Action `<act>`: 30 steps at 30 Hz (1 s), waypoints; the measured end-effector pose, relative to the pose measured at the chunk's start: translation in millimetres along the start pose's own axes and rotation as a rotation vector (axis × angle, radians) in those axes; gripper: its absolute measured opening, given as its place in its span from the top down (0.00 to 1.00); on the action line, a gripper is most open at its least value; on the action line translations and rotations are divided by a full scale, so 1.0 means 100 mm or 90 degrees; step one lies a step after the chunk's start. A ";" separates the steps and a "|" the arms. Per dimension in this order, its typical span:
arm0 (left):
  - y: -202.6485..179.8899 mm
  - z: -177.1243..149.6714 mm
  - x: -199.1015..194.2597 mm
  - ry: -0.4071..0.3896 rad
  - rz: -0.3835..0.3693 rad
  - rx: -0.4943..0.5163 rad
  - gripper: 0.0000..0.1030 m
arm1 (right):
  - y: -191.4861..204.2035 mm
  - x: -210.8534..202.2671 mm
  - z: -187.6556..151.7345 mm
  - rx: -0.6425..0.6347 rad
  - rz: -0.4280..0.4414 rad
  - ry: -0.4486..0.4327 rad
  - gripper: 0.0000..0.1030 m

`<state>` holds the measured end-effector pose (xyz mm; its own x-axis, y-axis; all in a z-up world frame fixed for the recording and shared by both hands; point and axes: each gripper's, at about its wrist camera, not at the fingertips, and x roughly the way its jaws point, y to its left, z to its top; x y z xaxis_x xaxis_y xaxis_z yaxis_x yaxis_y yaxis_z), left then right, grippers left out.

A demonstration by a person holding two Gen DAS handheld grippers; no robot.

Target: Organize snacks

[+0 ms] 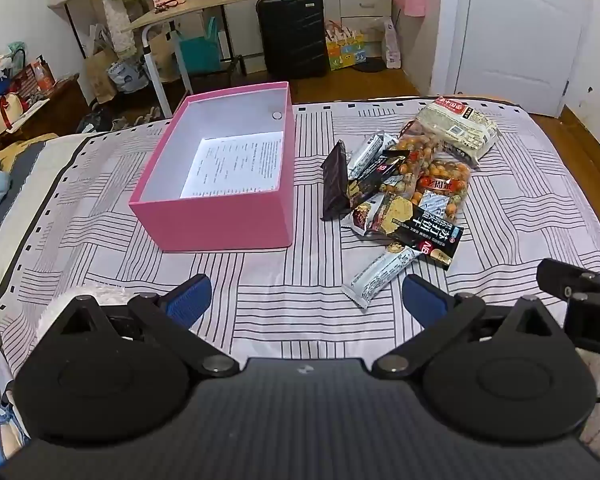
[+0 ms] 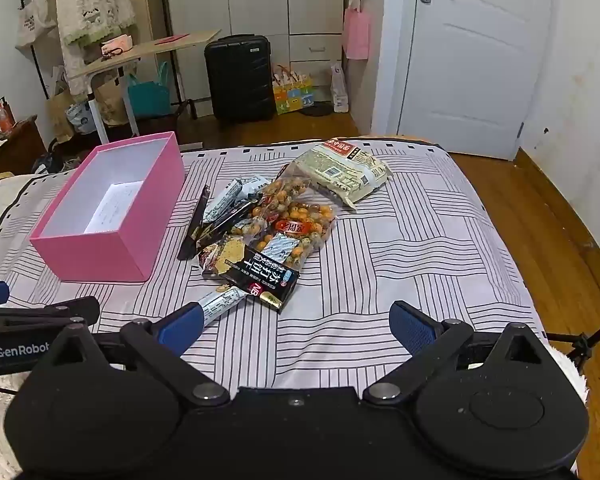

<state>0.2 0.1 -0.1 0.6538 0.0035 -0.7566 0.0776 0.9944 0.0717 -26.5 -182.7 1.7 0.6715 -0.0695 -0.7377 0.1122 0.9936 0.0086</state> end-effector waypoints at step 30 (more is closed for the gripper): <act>0.15 -0.13 0.01 -0.028 -0.031 -0.018 0.02 | 0.16 0.00 -0.11 -0.039 -0.014 0.001 0.02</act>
<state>-7.4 16.5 -8.3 0.6828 -0.0490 -0.7290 0.0892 0.9959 0.0166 -33.1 -165.8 -5.3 0.6679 -0.0909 -0.7386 0.0821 0.9955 -0.0482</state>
